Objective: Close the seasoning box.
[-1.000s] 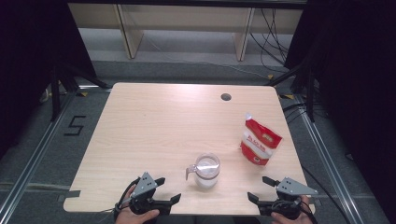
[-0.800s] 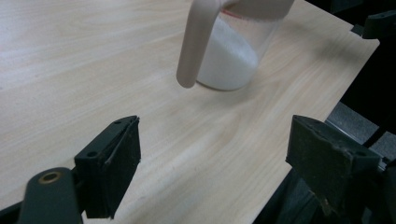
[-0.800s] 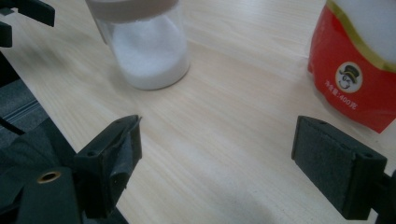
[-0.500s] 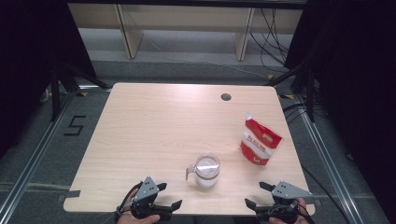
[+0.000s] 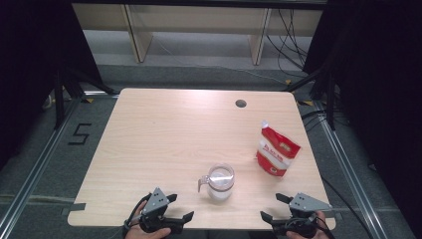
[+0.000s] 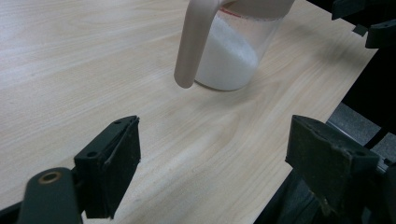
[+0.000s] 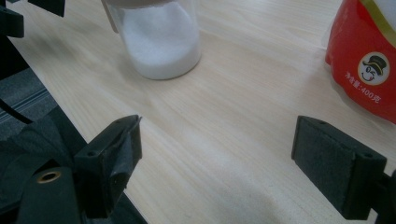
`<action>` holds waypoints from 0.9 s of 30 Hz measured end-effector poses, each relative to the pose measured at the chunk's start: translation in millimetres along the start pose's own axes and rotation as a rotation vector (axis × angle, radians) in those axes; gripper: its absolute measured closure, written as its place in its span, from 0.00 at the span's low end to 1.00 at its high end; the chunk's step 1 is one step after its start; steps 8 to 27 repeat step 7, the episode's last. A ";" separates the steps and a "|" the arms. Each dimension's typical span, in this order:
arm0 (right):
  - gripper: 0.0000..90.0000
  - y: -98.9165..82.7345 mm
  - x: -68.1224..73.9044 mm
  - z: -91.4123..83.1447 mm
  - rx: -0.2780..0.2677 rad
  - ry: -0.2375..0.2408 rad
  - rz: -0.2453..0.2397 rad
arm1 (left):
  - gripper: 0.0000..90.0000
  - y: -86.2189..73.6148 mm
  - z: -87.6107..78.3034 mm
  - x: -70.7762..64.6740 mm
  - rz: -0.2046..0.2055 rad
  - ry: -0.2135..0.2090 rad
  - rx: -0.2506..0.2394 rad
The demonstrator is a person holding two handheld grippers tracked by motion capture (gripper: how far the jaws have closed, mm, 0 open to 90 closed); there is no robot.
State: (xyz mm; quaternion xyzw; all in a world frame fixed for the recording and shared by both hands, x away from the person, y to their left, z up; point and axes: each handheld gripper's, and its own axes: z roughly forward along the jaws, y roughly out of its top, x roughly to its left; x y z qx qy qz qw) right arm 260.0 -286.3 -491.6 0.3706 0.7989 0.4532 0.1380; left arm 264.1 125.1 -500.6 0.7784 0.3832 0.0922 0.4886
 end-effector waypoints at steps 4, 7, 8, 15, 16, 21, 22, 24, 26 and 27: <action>0.19 -0.1 -1.7 1.4 -0.010 0.007 0.006 | 0.19 0.2 -0.1 1.8 0.012 0.000 0.002; 0.19 0.1 -0.3 -1.0 0.004 0.008 0.039 | 0.19 0.1 0.1 1.6 -0.002 0.012 -0.003; 0.19 0.1 -0.3 -1.0 0.004 0.008 0.039 | 0.19 0.1 0.1 1.6 -0.002 0.012 -0.003; 0.19 0.1 -0.3 -1.0 0.004 0.008 0.039 | 0.19 0.1 0.1 1.6 -0.002 0.012 -0.003; 0.19 0.1 -0.3 -1.0 0.004 0.008 0.039 | 0.19 0.1 0.1 1.6 -0.002 0.012 -0.003; 0.19 0.1 -0.3 -1.0 0.004 0.008 0.039 | 0.19 0.1 0.1 1.6 -0.002 0.012 -0.003; 0.19 0.1 -0.3 -1.0 0.004 0.008 0.039 | 0.19 0.1 0.1 1.6 -0.002 0.012 -0.003; 0.19 0.1 -0.3 -1.0 0.004 0.008 0.039 | 0.19 0.1 0.1 1.6 -0.002 0.012 -0.003; 0.19 0.1 -0.3 -1.0 0.004 0.008 0.039 | 0.19 0.1 0.1 1.6 -0.002 0.012 -0.003; 0.19 0.1 -0.3 -1.0 0.004 0.008 0.039 | 0.19 0.1 0.1 1.6 -0.002 0.012 -0.003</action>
